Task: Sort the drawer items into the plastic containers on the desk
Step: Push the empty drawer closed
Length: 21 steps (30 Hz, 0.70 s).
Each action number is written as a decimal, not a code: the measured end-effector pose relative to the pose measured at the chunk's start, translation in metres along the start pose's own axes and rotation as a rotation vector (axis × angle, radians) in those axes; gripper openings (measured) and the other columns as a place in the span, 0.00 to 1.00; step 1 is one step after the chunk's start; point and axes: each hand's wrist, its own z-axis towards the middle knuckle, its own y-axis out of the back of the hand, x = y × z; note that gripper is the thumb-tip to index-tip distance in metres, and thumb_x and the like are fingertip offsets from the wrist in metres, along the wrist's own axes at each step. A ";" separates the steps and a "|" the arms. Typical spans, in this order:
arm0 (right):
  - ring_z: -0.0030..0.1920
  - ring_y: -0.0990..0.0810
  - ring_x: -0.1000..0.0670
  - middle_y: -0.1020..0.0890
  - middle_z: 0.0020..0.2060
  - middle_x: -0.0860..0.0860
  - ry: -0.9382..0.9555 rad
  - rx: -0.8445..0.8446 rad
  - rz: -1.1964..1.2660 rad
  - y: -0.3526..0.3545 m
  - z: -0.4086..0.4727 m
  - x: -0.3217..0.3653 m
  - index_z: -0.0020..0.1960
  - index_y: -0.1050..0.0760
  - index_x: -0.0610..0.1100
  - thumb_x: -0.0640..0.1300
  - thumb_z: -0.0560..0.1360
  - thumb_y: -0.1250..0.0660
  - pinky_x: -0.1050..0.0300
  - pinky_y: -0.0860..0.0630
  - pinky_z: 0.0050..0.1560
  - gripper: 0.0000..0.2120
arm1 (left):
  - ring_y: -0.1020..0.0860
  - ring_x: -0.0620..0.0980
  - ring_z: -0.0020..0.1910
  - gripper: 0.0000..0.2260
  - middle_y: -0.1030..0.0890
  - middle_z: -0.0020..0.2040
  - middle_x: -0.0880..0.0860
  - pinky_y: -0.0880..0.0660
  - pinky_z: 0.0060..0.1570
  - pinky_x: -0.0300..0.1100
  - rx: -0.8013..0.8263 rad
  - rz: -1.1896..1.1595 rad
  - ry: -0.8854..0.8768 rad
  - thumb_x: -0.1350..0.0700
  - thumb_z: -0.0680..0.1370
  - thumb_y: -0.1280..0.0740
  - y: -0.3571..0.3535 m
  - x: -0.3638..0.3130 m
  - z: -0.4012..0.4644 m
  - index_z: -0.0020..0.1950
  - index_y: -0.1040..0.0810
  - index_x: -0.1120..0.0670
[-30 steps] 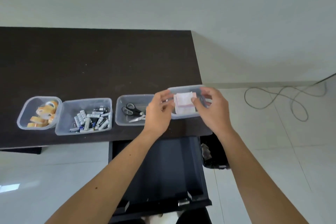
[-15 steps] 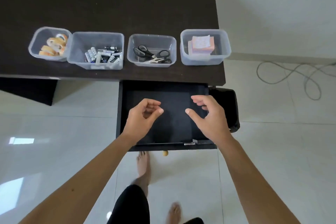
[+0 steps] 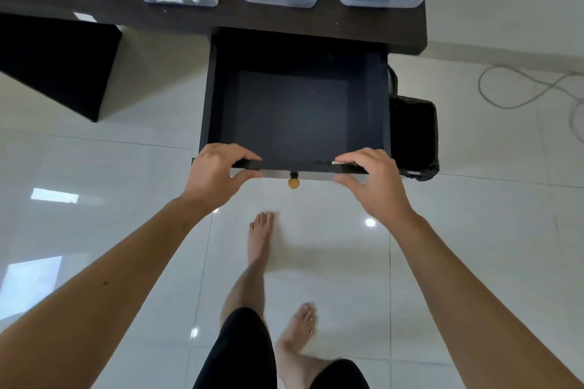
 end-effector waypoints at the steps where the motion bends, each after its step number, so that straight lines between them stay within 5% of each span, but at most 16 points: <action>1: 0.52 0.23 0.52 0.16 0.50 0.56 0.010 -0.027 0.009 -0.001 0.001 -0.002 0.58 0.14 0.49 0.48 0.73 0.19 0.50 0.24 0.58 0.14 | 0.18 0.50 0.55 0.12 0.14 0.54 0.46 0.18 0.57 0.52 -0.024 -0.024 -0.011 0.48 0.77 0.24 -0.001 0.000 0.000 0.59 0.14 0.48; 8: 0.51 0.23 0.49 0.17 0.46 0.55 0.056 -0.075 0.018 0.006 0.020 0.006 0.57 0.14 0.50 0.47 0.74 0.21 0.52 0.26 0.57 0.12 | 0.19 0.47 0.54 0.12 0.14 0.53 0.46 0.22 0.56 0.42 -0.071 -0.068 -0.043 0.51 0.78 0.24 0.015 0.001 0.017 0.60 0.14 0.49; 14: 0.53 0.24 0.49 0.17 0.47 0.56 0.053 -0.111 0.030 0.007 0.076 0.004 0.58 0.13 0.49 0.47 0.75 0.20 0.47 0.24 0.59 0.13 | 0.32 0.55 0.78 0.14 0.14 0.59 0.48 0.36 0.77 0.52 -0.095 -0.123 0.014 0.52 0.78 0.24 0.024 0.012 0.072 0.63 0.15 0.51; 16: 0.54 0.24 0.49 0.18 0.47 0.57 0.090 -0.151 0.003 0.006 0.096 0.000 0.58 0.14 0.49 0.48 0.75 0.21 0.45 0.24 0.60 0.13 | 0.30 0.55 0.78 0.14 0.14 0.57 0.50 0.42 0.82 0.53 -0.101 -0.140 -0.027 0.54 0.77 0.23 0.027 0.016 0.093 0.63 0.15 0.53; 18: 0.58 0.25 0.47 0.18 0.51 0.54 0.131 -0.226 -0.028 0.005 0.117 -0.003 0.59 0.14 0.47 0.48 0.75 0.20 0.43 0.24 0.62 0.14 | 0.24 0.56 0.69 0.17 0.17 0.57 0.53 0.43 0.82 0.58 -0.187 -0.109 -0.118 0.54 0.74 0.20 0.032 0.022 0.118 0.62 0.16 0.56; 21: 0.71 0.31 0.40 0.26 0.68 0.44 0.143 -0.366 -0.113 0.010 0.149 -0.003 0.66 0.18 0.46 0.51 0.72 0.19 0.39 0.31 0.73 0.24 | 0.37 0.56 0.78 0.33 0.28 0.70 0.60 0.46 0.82 0.62 -0.352 -0.031 -0.203 0.54 0.69 0.17 0.036 0.025 0.156 0.72 0.24 0.58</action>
